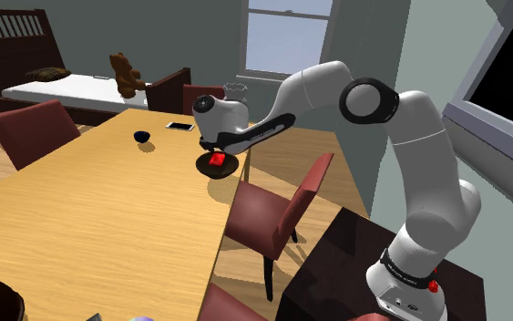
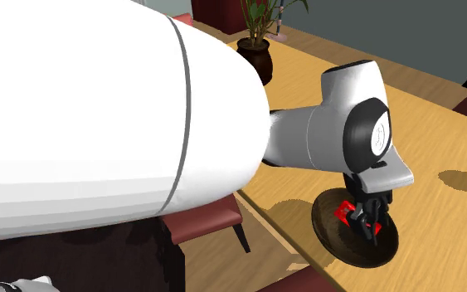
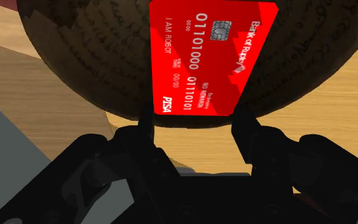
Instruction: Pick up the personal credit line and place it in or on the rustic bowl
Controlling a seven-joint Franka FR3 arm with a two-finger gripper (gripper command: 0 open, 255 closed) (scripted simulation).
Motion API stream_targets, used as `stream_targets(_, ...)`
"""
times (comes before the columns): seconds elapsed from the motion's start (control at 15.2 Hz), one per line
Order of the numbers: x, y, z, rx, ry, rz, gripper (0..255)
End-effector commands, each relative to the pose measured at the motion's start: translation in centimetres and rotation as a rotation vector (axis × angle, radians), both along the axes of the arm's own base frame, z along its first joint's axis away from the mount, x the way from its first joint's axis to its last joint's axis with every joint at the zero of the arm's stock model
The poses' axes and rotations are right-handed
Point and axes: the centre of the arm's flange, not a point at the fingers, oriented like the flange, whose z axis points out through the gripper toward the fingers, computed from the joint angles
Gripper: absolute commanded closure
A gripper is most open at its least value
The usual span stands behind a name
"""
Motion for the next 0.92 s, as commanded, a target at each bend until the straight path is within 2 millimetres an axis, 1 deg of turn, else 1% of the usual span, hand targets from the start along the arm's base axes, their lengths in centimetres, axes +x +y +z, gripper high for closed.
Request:
stream_targets(0.0, 0.00, 0.00, -1.01, 0.000, 0.000, 0.000, 255)
stream_targets(0.07, 0.00, 0.00, -1.67, 0.000, 0.000, 0.000, 255)
stream_targets(0.53, -0.01, 0.00, -1.67, 0.000, 0.000, 0.000, 255)
stream_targets(0.59, -0.01, 0.00, -1.67, 0.000, 0.000, 0.000, 0)
stream_targets(0.86, -0.01, 0.00, -1.67, 0.000, 0.000, 0.000, 0)
